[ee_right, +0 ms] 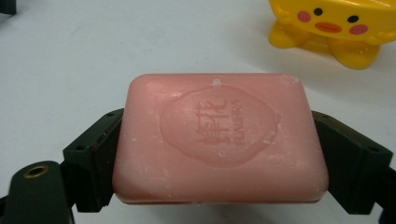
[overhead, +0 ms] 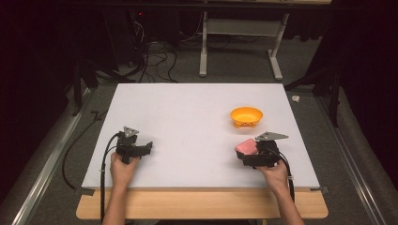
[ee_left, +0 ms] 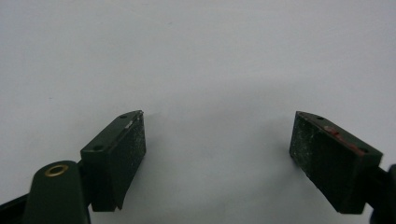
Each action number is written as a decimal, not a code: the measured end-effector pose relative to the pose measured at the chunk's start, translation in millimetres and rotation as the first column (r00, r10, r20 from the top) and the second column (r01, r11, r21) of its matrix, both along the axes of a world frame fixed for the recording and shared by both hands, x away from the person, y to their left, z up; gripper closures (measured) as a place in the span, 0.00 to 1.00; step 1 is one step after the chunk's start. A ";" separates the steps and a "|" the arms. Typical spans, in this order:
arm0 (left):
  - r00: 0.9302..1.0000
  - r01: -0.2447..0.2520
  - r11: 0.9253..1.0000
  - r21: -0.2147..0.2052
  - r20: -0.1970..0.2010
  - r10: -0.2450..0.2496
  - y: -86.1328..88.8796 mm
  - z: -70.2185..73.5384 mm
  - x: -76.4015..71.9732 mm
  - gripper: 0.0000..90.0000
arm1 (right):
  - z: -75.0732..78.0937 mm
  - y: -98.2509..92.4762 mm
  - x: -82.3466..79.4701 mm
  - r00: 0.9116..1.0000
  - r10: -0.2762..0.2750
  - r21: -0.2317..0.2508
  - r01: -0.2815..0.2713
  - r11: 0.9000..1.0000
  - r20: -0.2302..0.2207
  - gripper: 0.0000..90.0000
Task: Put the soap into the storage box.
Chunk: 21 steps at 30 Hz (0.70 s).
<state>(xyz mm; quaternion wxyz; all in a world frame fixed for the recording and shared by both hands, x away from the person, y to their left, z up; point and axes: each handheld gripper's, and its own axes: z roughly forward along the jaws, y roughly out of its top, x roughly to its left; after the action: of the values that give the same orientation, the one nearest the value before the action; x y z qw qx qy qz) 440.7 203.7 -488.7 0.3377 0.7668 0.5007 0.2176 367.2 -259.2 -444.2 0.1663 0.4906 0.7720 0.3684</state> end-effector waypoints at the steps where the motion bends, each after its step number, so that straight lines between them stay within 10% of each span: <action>1: 1.000 0.000 1.000 0.000 0.000 0.000 0.0 0.0 0.0 0.21 | 0.0 0.0 0.0 1.000 0.000 0.000 0.000 1.000 0.000 0.15; 21: 1.000 0.001 1.000 0.000 0.000 -0.001 0.1 0.0 0.1 0.21 | 20.8 -7.3 5.8 0.999 -0.026 0.019 0.026 0.999 0.025 0.15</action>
<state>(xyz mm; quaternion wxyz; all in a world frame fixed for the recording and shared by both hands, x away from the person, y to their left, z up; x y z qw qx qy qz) 440.8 203.8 -488.7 0.3378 0.7669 0.5005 0.2174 373.0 -266.6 -423.4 0.1761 0.4975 0.7598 0.3797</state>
